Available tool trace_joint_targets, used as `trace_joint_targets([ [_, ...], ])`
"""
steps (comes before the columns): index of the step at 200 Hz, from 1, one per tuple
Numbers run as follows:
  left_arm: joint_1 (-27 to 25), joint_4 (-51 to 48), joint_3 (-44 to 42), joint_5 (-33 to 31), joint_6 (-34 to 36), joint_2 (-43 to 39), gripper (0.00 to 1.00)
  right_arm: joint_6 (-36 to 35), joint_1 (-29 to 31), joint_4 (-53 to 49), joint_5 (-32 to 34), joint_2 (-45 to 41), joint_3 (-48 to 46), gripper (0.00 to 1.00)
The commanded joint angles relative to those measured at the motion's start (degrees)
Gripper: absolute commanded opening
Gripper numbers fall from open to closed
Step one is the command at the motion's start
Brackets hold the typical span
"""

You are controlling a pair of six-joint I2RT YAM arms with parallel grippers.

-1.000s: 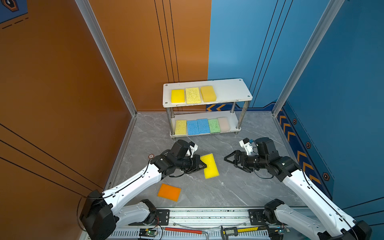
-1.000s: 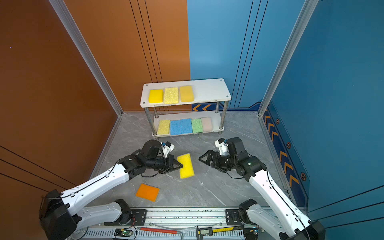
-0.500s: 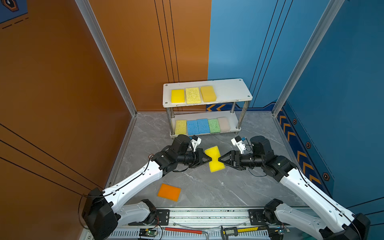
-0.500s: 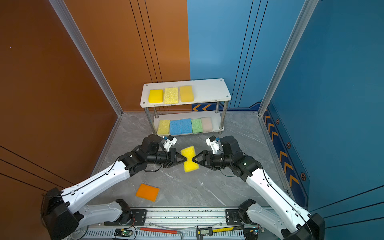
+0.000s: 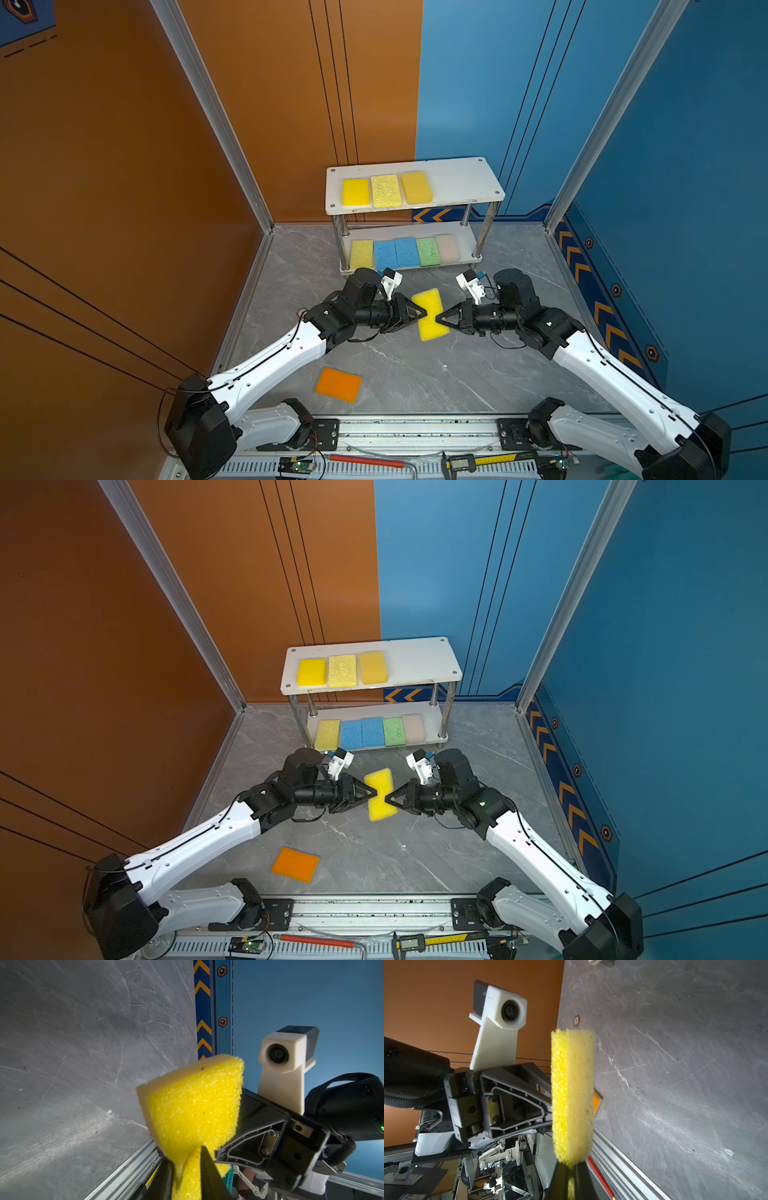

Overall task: Place and organize the cleaning sponges onto the shelf
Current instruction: 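Grasp the small yellow sponge with the right gripper while the left releases it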

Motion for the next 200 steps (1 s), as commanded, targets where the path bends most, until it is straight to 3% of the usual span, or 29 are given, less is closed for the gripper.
trace_joint_targets([
  [1,1.2,8.8,-2.2,-0.1,-3.9,-1.9,0.55,0.1,-1.4,1.7,-2.5,0.3,2.0,0.0],
  [25,2.6,14.2,-3.3,0.4,-6.8,-2.2,0.64,3.8,-4.2,7.2,-7.1,0.1,1.7,0.0],
  [69,4.4,21.3,-4.5,1.1,-10.4,-1.6,0.63,20.9,-6.1,30.9,-15.3,0.8,-3.2,0.0],
  [88,5.0,25.3,-4.6,0.7,-12.3,-1.1,0.61,23.7,-5.7,34.4,-17.0,2.2,-3.9,0.0],
  [112,5.5,27.2,-3.7,0.5,-13.0,-0.7,0.51,22.6,-5.5,32.9,-17.7,2.9,-3.9,0.0],
  [143,6.1,28.3,-3.5,0.2,-13.7,-0.8,0.23,18.2,-6.3,26.1,-17.2,2.8,-3.1,0.02],
  [165,6.0,28.3,-3.6,0.1,-13.4,-0.8,0.09,18.1,-6.7,25.4,-17.0,2.7,-3.2,0.17],
  [200,6.0,28.3,-4.4,-4.4,-12.1,-2.3,0.08,18.3,-6.5,24.9,-16.5,2.0,-3.7,0.4],
])
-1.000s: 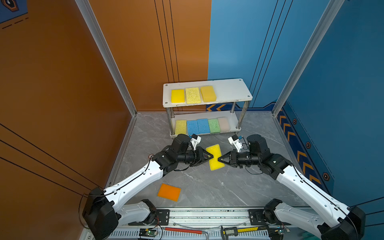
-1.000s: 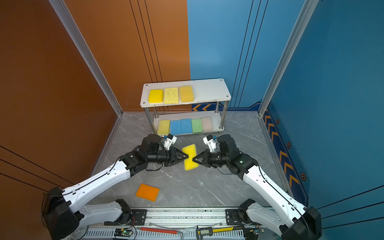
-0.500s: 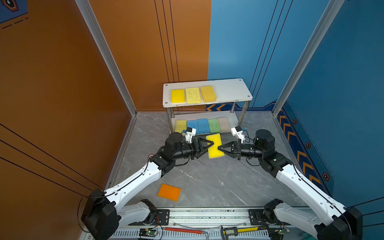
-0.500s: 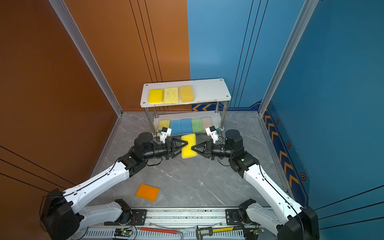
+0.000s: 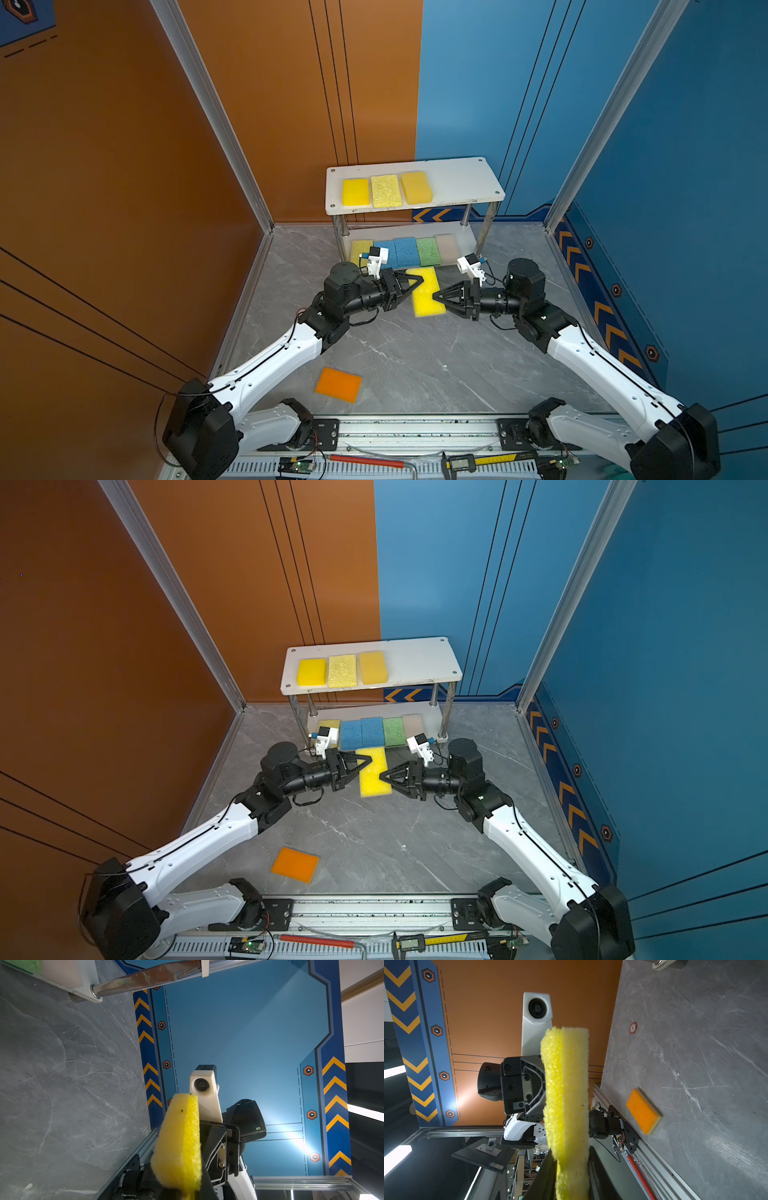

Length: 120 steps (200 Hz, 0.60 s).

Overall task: Place and organize the cleaning sponges onto the shelf
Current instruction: 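Grasp the small yellow sponge with the right gripper while the left releases it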

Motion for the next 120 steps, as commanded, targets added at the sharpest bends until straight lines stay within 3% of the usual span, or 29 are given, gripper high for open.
trace_joint_targets([
  [1,0.5,1.7,-0.5,-4.2,1.5,-1.3,0.07,-0.9,0.0,-1.4,-0.9,-1.0,-0.1,0.4],
  [33,0.5,1.7,-2.1,-8.1,1.9,-2.8,0.05,-0.4,0.4,-1.3,-0.3,-2.0,-0.6,0.39],
  [89,0.4,1.7,-2.3,-7.8,1.3,-2.9,0.05,0.1,0.7,-0.4,1.7,-2.7,-1.0,0.18],
  [120,0.8,1.7,-3.1,-7.7,0.9,-4.3,0.09,-0.1,0.7,-1.2,2.6,-3.4,-0.9,0.14],
])
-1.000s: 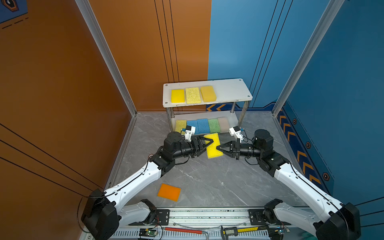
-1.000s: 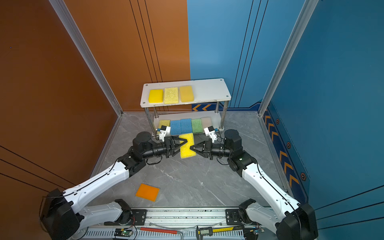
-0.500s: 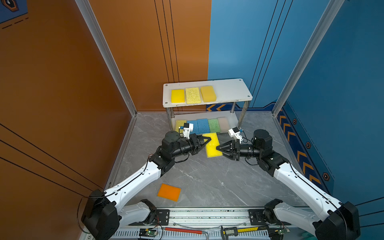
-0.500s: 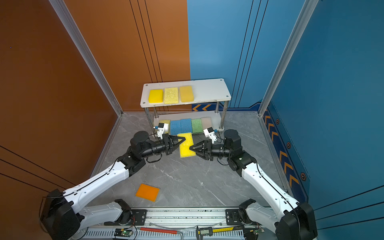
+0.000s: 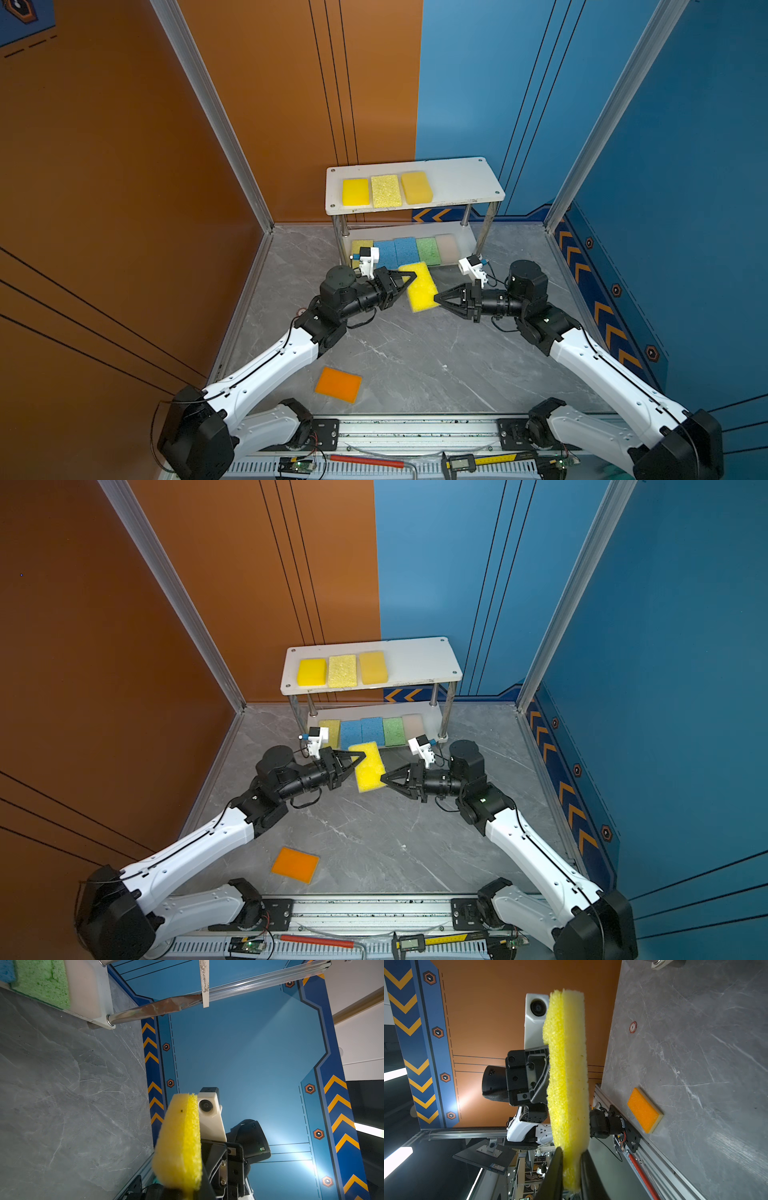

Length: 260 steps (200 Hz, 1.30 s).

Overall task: Place and organize the cleaning sponges onto the shelf
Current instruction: 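Grasp the small yellow sponge with the right gripper while the left releases it, then carry the sponge to the top shelf with the right gripper while the left withdraws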

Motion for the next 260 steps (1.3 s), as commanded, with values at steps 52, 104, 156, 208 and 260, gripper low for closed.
trace_joint_targets([
  [52,5.5,-9.7,-1.9,1.2,2.7,-8.2,0.64,-7.4,-4.5,-12.7,2.3,-4.8,4.9,0.13],
  [104,10.8,-34.8,1.1,1.6,11.9,-17.3,0.68,-13.6,-13.0,-21.1,-1.2,-1.8,18.7,0.13],
  [156,10.8,-47.1,0.4,-2.3,14.7,-22.0,0.68,-28.5,-15.1,-38.6,7.1,10.4,40.5,0.14],
  [208,11.1,-49.6,-0.3,-1.8,15.2,-23.6,0.68,-32.3,-16.8,-41.0,12.8,22.1,53.3,0.16],
  [260,11.8,-49.8,-0.4,0.2,14.9,-23.1,0.68,-34.1,-16.9,-41.0,14.6,33.6,65.9,0.13],
])
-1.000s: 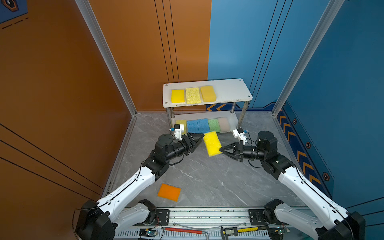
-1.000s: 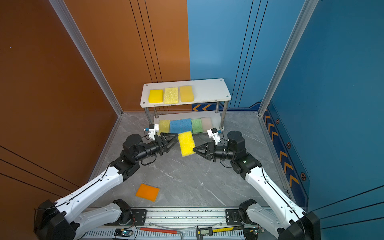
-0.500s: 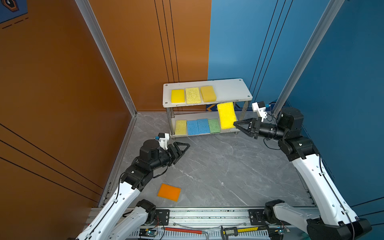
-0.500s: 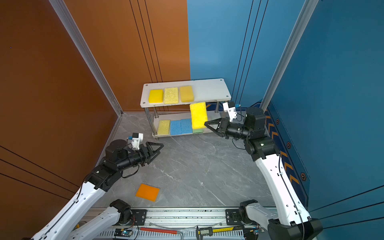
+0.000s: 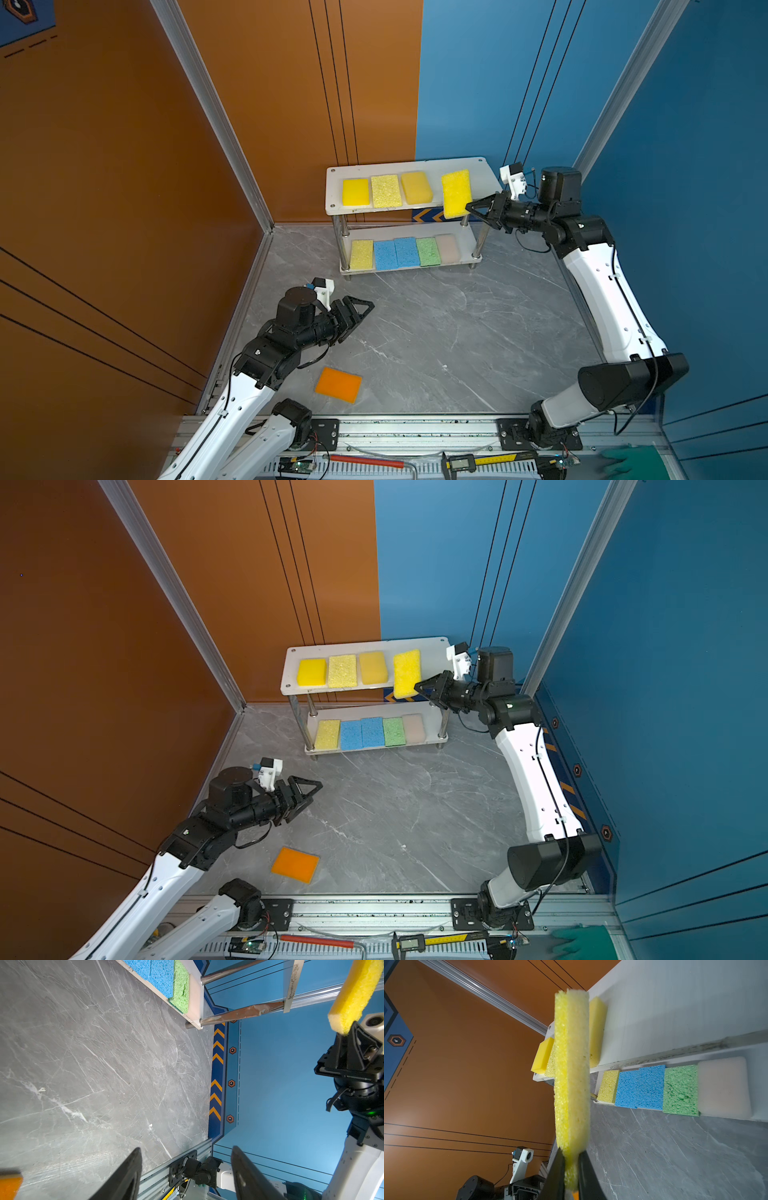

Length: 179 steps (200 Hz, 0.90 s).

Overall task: Place and organize the cleaning sponges onto the shelf
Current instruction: 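Carry the sponge to the top shelf with the right gripper while the left withdraws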

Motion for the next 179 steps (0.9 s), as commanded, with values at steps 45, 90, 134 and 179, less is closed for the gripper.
trace_joint_targets([
  [45,2.5,-1.9,-0.7,3.5,1.3,0.2,0.68,-2.4,-0.2,-1.4,2.2,10.9,12.6,0.13],
  [90,5.9,-2.6,-1.1,6.8,1.7,-0.1,0.69,-2.5,-0.1,-3.0,2.1,16.4,18.5,0.13],
  [134,10.3,-3.1,-1.6,10.6,2.2,-0.4,0.69,-2.2,0.4,-3.1,2.1,19.0,20.4,0.13],
  [179,13.4,-3.1,-1.7,13.3,2.8,-0.2,0.69,-1.6,0.4,-3.0,2.1,20.3,21.0,0.16],
])
